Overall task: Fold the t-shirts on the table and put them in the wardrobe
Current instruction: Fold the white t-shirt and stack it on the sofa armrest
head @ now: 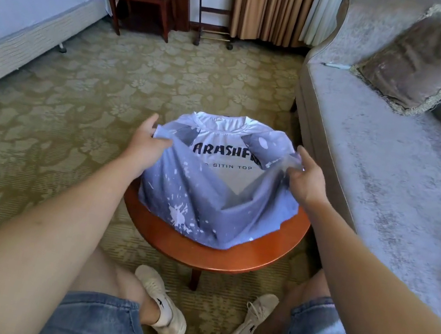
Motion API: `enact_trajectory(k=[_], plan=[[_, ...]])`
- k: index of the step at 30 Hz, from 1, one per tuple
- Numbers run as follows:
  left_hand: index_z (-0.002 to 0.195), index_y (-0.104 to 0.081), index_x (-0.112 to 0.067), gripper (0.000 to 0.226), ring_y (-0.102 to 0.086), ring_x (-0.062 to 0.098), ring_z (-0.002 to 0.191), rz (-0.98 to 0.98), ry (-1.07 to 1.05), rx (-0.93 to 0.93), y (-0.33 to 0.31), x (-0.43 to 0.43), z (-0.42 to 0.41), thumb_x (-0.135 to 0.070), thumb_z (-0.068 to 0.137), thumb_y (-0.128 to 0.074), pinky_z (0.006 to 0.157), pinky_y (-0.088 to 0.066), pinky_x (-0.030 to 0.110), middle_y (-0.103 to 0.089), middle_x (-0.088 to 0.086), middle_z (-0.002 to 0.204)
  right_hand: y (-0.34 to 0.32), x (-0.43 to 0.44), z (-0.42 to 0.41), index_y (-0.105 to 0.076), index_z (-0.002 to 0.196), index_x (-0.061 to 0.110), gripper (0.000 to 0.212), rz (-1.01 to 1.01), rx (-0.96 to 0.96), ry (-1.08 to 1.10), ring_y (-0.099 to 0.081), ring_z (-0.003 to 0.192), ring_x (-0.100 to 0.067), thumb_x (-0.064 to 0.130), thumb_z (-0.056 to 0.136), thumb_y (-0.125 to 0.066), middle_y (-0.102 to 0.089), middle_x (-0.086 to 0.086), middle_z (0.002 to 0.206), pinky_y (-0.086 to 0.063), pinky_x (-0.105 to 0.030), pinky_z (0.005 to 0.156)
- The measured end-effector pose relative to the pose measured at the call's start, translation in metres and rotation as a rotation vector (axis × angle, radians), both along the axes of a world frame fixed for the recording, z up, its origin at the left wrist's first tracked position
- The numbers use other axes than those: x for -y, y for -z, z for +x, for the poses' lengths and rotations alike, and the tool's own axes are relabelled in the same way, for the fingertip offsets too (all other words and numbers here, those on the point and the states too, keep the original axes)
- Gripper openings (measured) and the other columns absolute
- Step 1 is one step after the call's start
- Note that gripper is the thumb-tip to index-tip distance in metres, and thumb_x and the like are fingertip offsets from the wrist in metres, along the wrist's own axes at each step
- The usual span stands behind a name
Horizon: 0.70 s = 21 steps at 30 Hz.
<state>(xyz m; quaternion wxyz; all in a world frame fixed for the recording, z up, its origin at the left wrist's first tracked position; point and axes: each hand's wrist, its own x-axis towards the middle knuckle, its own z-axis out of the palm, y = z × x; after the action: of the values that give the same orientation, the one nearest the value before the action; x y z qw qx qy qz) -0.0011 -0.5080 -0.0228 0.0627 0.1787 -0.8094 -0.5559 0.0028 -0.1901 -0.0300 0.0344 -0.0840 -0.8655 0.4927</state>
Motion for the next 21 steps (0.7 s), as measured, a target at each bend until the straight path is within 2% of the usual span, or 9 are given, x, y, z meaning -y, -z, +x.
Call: enact_trajectory(k=[1, 2, 3, 6, 9, 12, 14, 18, 21], plan=[[0.154, -0.023, -0.02, 0.077, -0.046, 0.015, 0.125, -0.022, 0.052, 0.053, 0.006, 0.002, -0.003, -0.007, 0.091, -0.064, 0.098, -0.043, 0.025, -0.042, -0.001, 0.145, 0.006, -0.003, -0.009, -0.028, 0.153, 0.015, 0.063, 0.035, 0.047, -0.043, -0.047, 0.132, -0.026, 0.017, 0.095, -0.054, -0.046, -0.008, 0.147, -0.036, -0.028, 0.101], [0.155, -0.018, -0.022, 0.081, -0.044, 0.017, 0.129, -0.087, 0.092, 0.122, 0.016, 0.005, -0.004, -0.01, 0.09, -0.065, 0.101, -0.043, 0.033, -0.037, -0.003, 0.149, 0.014, -0.008, -0.016, -0.022, 0.154, 0.016, 0.07, 0.075, 0.101, -0.065, -0.041, 0.136, -0.027, 0.021, 0.094, -0.058, -0.041, -0.008, 0.15, -0.034, -0.031, 0.104], [0.155, -0.017, -0.022, 0.081, -0.044, 0.02, 0.129, -0.18, 0.116, 0.194, 0.029, 0.009, -0.002, -0.012, 0.09, -0.064, 0.1, -0.044, 0.037, -0.035, -0.005, 0.148, 0.024, -0.013, -0.019, -0.024, 0.154, 0.015, 0.071, 0.117, 0.154, -0.066, -0.041, 0.136, -0.029, 0.022, 0.093, -0.061, -0.042, -0.008, 0.149, -0.035, -0.034, 0.104], [0.156, -0.014, -0.023, 0.082, -0.047, 0.033, 0.127, -0.409, 0.134, 0.397, 0.067, 0.021, 0.009, -0.022, 0.089, -0.062, 0.097, -0.045, 0.04, -0.038, 0.009, 0.151, 0.061, -0.029, -0.021, -0.037, 0.147, 0.013, 0.063, 0.266, 0.261, -0.057, -0.05, 0.126, -0.034, 0.017, 0.089, -0.059, -0.052, -0.013, 0.14, -0.042, -0.038, 0.099], [0.155, -0.017, -0.023, 0.084, -0.047, 0.037, 0.125, -0.557, 0.092, 0.395, 0.086, 0.023, 0.014, -0.034, 0.087, -0.066, 0.097, -0.047, 0.045, -0.043, 0.015, 0.143, 0.08, -0.032, -0.022, -0.037, 0.147, 0.013, 0.062, 0.376, 0.272, -0.019, -0.052, 0.123, -0.035, 0.023, 0.091, -0.06, -0.052, -0.015, 0.138, -0.045, -0.042, 0.101], [0.152, -0.019, -0.024, 0.087, -0.05, 0.04, 0.118, -0.593, 0.009, 0.406, 0.091, 0.021, 0.016, -0.045, 0.084, -0.069, 0.092, -0.048, 0.047, -0.043, 0.017, 0.135, 0.083, -0.028, -0.03, -0.044, 0.14, 0.013, 0.054, 0.399, 0.205, 0.034, -0.057, 0.111, -0.035, 0.027, 0.09, -0.059, -0.057, -0.016, 0.127, -0.05, -0.043, 0.091], [0.152, -0.019, -0.023, 0.085, -0.051, 0.039, 0.118, -0.592, 0.008, 0.434, 0.091, 0.021, 0.019, -0.046, 0.086, -0.067, 0.092, -0.048, 0.046, -0.047, 0.015, 0.136, 0.083, -0.025, -0.033, -0.04, 0.144, 0.013, 0.059, 0.376, 0.242, 0.063, -0.058, 0.11, -0.035, 0.02, 0.089, -0.06, -0.055, -0.016, 0.131, -0.052, -0.042, 0.088], [0.155, -0.016, -0.02, 0.074, -0.053, 0.035, 0.113, -0.5, 0.019, 0.42, 0.085, 0.025, 0.025, -0.028, 0.094, -0.057, 0.084, -0.043, 0.036, -0.05, 0.011, 0.14, 0.083, -0.03, -0.037, -0.042, 0.142, 0.012, 0.059, 0.229, 0.349, 0.164, -0.061, 0.103, -0.034, 0.011, 0.086, -0.059, -0.058, -0.017, 0.126, -0.053, -0.037, 0.08], [0.156, -0.016, -0.021, 0.073, -0.046, 0.023, 0.095, -0.402, 0.001, 0.416, 0.079, 0.029, 0.027, -0.015, 0.094, -0.054, 0.078, -0.038, 0.032, -0.047, 0.011, 0.142, 0.081, -0.037, -0.035, -0.047, 0.137, 0.011, 0.053, 0.156, 0.355, 0.183, -0.064, 0.1, -0.033, 0.012, 0.086, -0.062, -0.061, -0.017, 0.123, -0.055, -0.042, 0.086]])
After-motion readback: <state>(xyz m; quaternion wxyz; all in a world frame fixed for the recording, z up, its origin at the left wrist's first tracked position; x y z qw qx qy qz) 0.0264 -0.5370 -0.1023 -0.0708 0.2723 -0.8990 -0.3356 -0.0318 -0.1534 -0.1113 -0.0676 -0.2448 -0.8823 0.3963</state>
